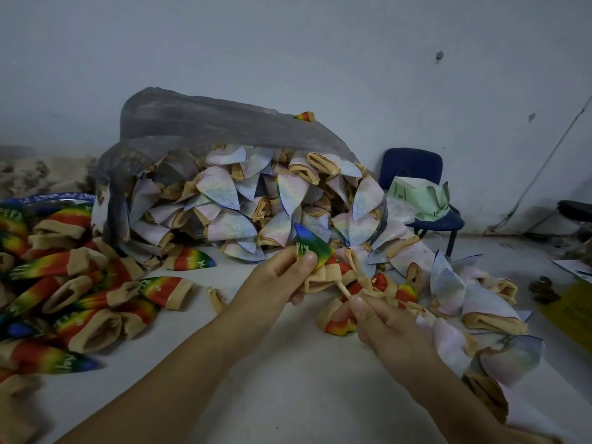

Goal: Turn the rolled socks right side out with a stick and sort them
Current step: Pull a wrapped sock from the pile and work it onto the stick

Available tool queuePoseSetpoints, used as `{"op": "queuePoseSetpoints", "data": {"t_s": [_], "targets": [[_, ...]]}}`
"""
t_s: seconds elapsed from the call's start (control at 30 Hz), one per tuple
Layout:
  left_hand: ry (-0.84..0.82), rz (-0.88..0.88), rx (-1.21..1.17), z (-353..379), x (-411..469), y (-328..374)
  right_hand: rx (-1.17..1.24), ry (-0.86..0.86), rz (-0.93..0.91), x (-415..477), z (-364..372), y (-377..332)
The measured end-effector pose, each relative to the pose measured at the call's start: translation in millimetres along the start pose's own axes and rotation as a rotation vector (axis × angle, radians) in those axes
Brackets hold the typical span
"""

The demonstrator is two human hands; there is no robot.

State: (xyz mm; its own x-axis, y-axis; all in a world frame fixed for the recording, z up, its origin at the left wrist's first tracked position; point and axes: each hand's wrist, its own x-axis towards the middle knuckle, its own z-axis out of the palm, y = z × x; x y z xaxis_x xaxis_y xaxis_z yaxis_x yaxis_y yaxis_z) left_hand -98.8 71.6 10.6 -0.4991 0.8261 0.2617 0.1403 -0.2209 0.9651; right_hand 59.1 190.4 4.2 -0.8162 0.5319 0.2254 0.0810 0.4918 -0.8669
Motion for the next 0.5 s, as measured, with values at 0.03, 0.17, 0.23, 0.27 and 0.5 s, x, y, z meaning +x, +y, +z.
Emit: {"op": "queuePoseSetpoints", "data": {"t_s": [0.03,0.17,0.23,0.27,0.5], "targets": [[0.044,0.007,0.008,0,0,0,-0.023,-0.001,0.004,0,1,1],[0.210,0.010,-0.003,9,3,2,-0.124,-0.010,-0.009,-1,7,2],[0.271,0.033,0.018,13,3,2,-0.185,-0.017,-0.044,-1,9,4],[0.308,0.039,0.025,14,3,2,-0.234,-0.018,-0.064,-1,9,5],[0.454,-0.058,-0.009,8,4,-1,-0.371,0.135,-0.118,0,1,5]]}}
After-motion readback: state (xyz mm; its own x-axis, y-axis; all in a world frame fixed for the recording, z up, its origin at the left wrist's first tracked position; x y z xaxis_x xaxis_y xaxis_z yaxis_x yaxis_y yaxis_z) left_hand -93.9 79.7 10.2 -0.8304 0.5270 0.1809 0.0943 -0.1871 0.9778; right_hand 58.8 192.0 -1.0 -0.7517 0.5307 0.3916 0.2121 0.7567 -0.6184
